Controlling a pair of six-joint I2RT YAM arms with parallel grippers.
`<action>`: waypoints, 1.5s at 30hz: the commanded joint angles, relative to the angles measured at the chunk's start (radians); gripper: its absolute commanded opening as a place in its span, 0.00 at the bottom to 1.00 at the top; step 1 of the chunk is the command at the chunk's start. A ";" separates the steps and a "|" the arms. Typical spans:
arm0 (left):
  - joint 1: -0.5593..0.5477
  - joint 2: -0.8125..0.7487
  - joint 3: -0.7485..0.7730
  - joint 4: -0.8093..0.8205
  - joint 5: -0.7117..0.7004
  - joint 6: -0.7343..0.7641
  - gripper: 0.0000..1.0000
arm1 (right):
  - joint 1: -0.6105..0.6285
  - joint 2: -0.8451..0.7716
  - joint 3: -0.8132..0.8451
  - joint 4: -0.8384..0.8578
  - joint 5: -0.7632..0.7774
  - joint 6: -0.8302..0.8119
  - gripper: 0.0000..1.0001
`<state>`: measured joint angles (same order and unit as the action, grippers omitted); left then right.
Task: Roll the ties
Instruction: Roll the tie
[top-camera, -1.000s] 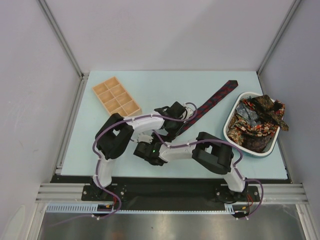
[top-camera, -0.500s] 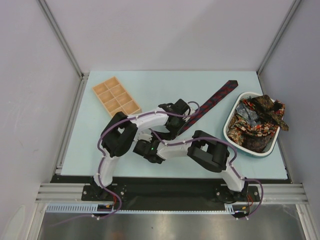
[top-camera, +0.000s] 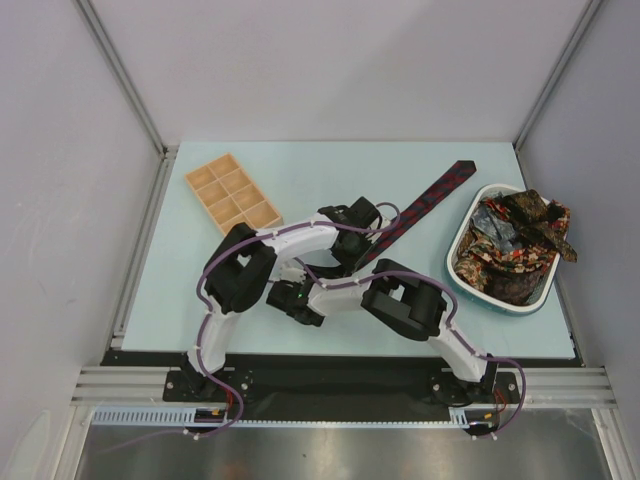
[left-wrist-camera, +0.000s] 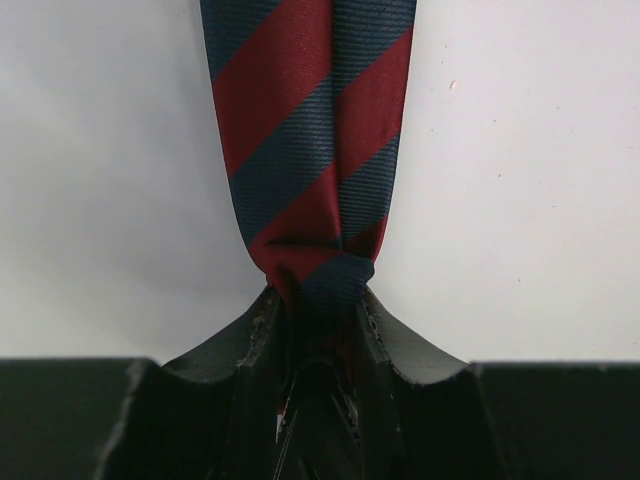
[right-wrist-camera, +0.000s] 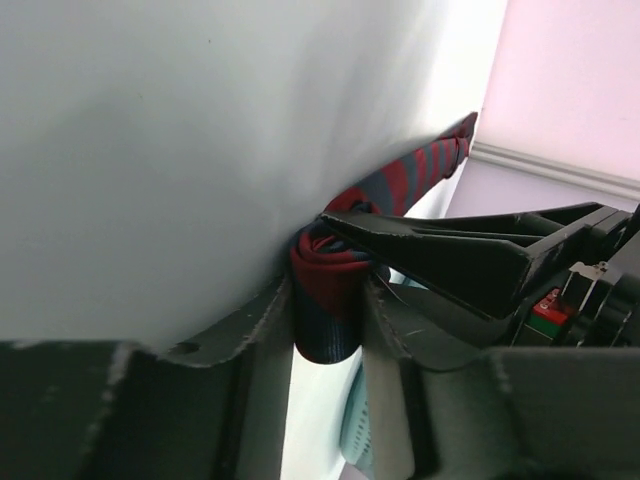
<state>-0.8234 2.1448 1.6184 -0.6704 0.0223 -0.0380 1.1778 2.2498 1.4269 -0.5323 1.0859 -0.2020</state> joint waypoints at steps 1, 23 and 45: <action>0.001 0.050 -0.008 -0.153 0.002 -0.017 0.33 | -0.021 0.053 -0.005 -0.055 -0.110 0.073 0.32; 0.256 -0.586 -0.383 0.339 0.129 -0.264 0.94 | -0.020 -0.074 -0.034 0.040 -0.225 0.058 0.24; 0.601 -0.815 -0.818 0.704 0.288 -0.539 1.00 | -0.233 -0.467 -0.220 0.218 -0.860 0.228 0.24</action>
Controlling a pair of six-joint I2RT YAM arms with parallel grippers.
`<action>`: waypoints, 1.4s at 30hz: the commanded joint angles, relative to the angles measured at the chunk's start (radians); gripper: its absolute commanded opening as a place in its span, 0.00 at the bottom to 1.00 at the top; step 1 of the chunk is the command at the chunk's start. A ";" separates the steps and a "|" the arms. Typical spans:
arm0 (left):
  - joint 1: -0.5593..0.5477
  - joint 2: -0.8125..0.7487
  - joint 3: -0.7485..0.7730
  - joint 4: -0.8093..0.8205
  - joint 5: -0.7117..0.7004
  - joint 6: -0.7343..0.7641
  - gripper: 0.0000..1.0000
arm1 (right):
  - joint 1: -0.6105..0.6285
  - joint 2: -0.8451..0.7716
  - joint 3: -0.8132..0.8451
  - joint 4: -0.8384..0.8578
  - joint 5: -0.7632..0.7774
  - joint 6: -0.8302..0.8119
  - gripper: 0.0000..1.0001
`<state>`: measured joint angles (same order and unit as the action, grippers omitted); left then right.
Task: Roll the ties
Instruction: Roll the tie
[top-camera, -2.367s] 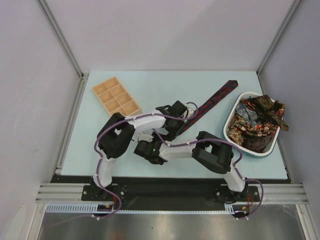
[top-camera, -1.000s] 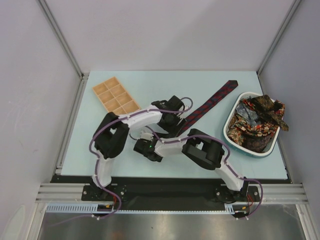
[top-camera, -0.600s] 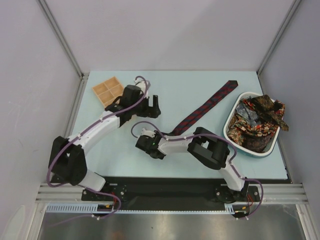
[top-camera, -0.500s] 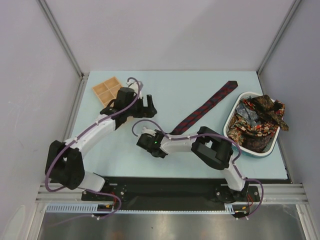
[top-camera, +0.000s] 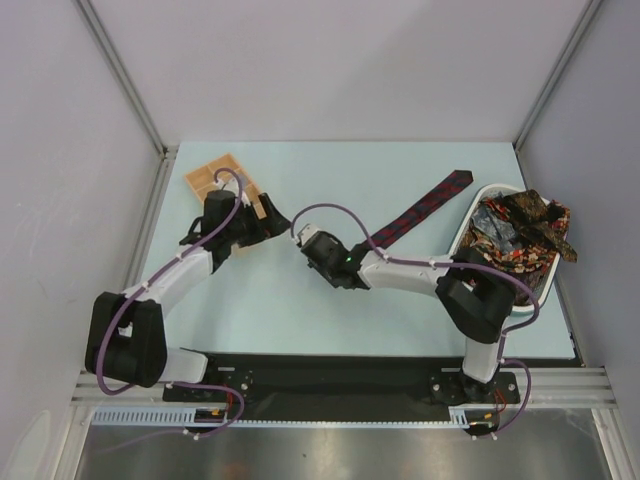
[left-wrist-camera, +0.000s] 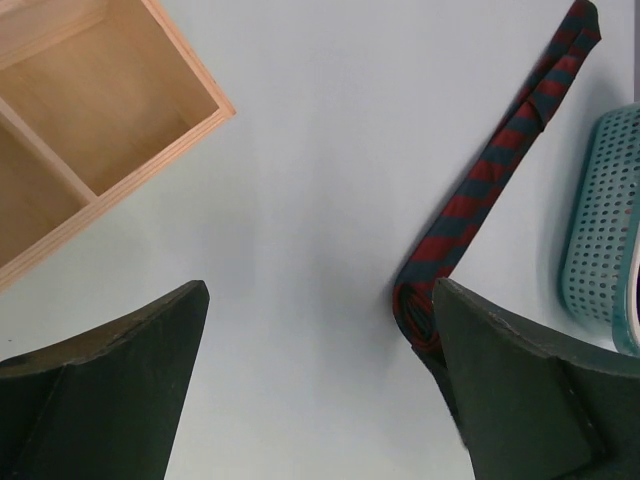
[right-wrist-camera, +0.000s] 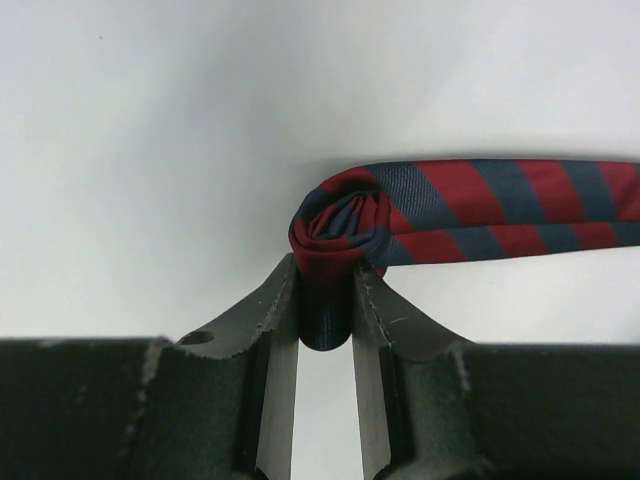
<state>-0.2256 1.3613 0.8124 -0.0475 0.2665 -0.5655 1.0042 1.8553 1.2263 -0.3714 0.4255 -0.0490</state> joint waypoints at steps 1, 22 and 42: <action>-0.006 -0.033 -0.013 0.078 0.025 -0.005 1.00 | -0.076 -0.080 -0.028 0.068 -0.276 0.084 0.24; -0.349 0.088 0.096 0.055 -0.141 0.285 1.00 | -0.532 0.010 -0.143 0.242 -1.183 0.279 0.24; -0.485 0.387 0.232 0.123 -0.082 0.539 1.00 | -0.667 0.194 -0.033 0.135 -1.297 0.195 0.24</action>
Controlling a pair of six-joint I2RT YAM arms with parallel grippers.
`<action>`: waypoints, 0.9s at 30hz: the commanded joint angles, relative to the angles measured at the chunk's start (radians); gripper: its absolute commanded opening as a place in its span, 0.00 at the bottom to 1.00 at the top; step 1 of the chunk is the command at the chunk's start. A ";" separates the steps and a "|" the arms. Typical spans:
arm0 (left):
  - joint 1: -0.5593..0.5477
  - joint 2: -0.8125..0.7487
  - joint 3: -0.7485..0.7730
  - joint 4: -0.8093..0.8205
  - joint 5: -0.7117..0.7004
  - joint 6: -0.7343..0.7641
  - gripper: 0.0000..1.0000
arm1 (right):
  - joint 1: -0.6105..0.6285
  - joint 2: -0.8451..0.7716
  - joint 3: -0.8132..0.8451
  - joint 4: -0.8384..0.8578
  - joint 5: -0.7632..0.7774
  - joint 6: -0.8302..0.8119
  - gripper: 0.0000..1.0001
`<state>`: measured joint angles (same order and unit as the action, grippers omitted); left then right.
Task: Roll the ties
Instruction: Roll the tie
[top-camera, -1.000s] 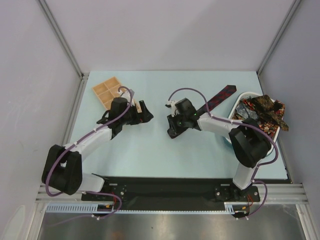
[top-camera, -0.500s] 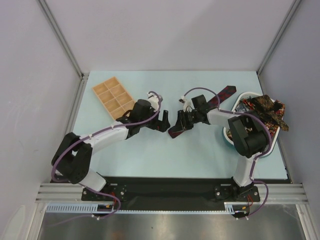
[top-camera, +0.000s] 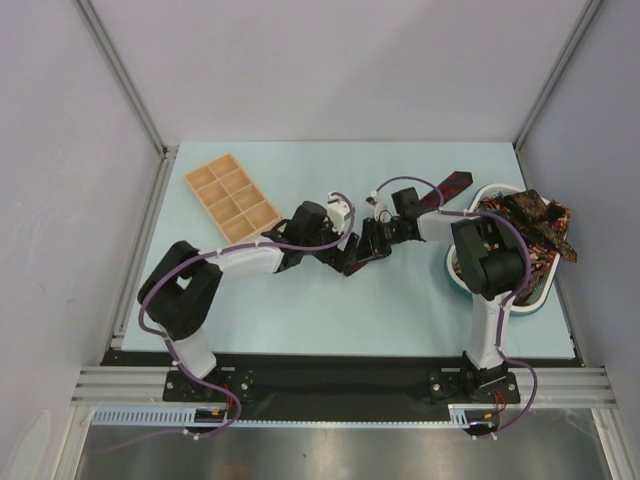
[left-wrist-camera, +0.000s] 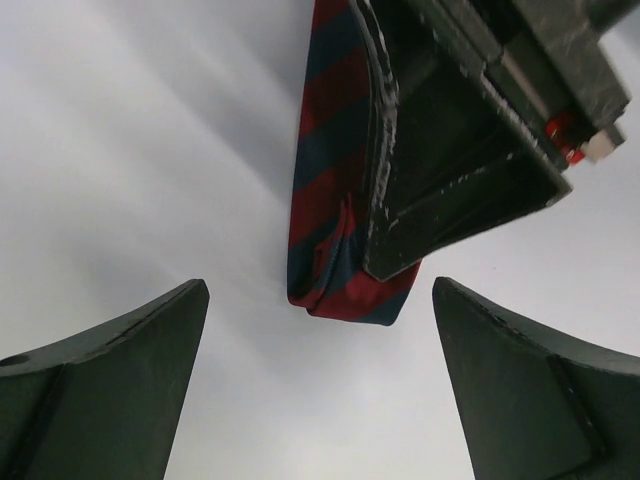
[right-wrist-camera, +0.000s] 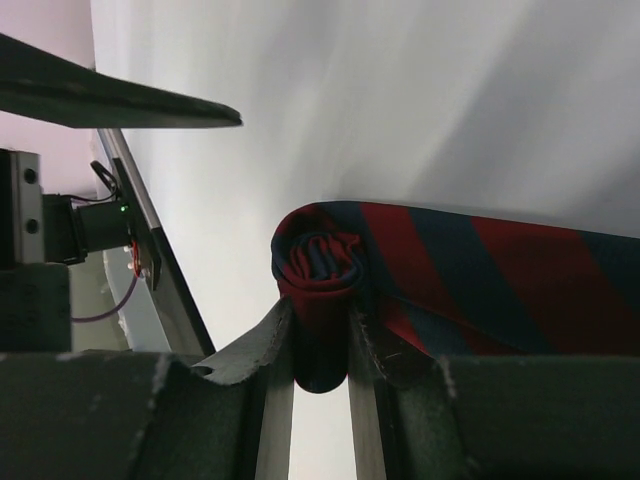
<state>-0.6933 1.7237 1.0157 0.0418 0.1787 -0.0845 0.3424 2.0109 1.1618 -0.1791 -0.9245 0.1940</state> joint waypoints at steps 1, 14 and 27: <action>-0.017 0.030 0.029 0.033 0.010 0.063 1.00 | -0.009 0.041 0.036 -0.063 0.065 -0.053 0.24; -0.063 0.140 0.136 -0.066 0.013 0.143 1.00 | -0.019 0.065 0.070 -0.099 0.145 -0.068 0.25; -0.092 0.212 0.195 -0.218 -0.041 0.157 0.84 | -0.022 0.057 0.056 -0.068 0.141 -0.051 0.29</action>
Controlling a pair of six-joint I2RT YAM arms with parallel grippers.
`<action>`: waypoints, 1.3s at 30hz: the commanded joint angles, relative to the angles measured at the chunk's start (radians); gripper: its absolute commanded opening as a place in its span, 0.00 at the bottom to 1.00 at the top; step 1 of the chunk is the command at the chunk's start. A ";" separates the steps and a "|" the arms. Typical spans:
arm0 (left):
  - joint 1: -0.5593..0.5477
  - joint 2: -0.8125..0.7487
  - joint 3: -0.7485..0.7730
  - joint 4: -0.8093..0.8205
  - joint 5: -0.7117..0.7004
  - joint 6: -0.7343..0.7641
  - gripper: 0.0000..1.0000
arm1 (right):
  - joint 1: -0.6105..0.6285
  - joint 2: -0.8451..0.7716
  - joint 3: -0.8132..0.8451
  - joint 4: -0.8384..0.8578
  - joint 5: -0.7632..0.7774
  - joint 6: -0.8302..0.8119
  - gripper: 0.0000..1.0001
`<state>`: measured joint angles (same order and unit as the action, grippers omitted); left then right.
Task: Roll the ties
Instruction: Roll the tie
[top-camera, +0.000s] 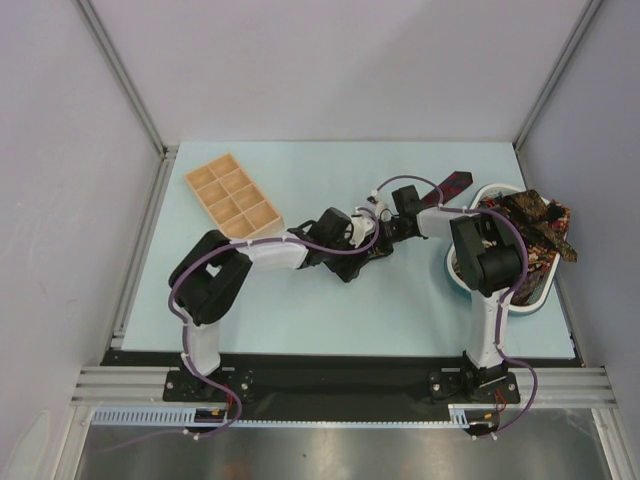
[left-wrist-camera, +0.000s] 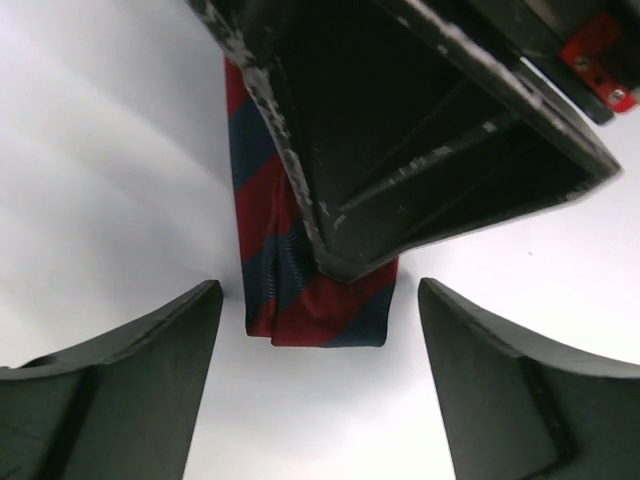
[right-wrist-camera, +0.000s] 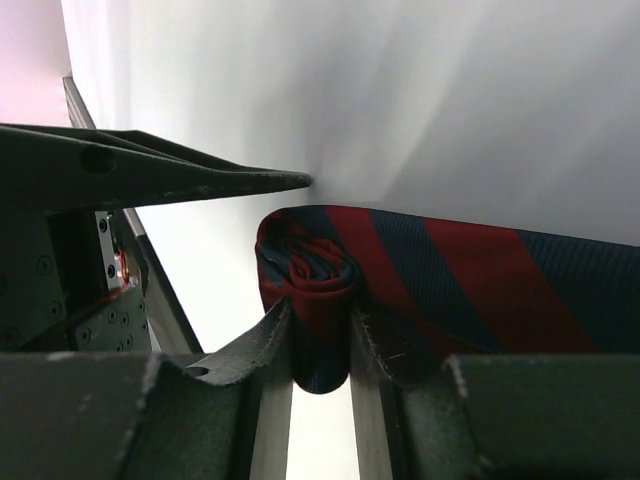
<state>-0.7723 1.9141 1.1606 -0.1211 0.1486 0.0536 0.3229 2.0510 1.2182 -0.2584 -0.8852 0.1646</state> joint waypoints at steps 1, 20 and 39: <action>-0.016 0.025 0.050 -0.070 -0.018 0.018 0.82 | -0.005 0.014 -0.003 0.016 0.103 -0.019 0.30; -0.050 0.039 0.080 -0.155 -0.110 0.035 0.51 | -0.025 -0.064 -0.088 0.111 0.180 0.041 0.43; -0.041 0.077 0.178 -0.077 -0.122 0.026 0.85 | -0.027 -0.037 -0.074 0.091 0.173 0.035 0.26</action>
<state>-0.8124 1.9678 1.2869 -0.2276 0.0452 0.0795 0.3061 2.0026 1.1435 -0.1589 -0.8097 0.2321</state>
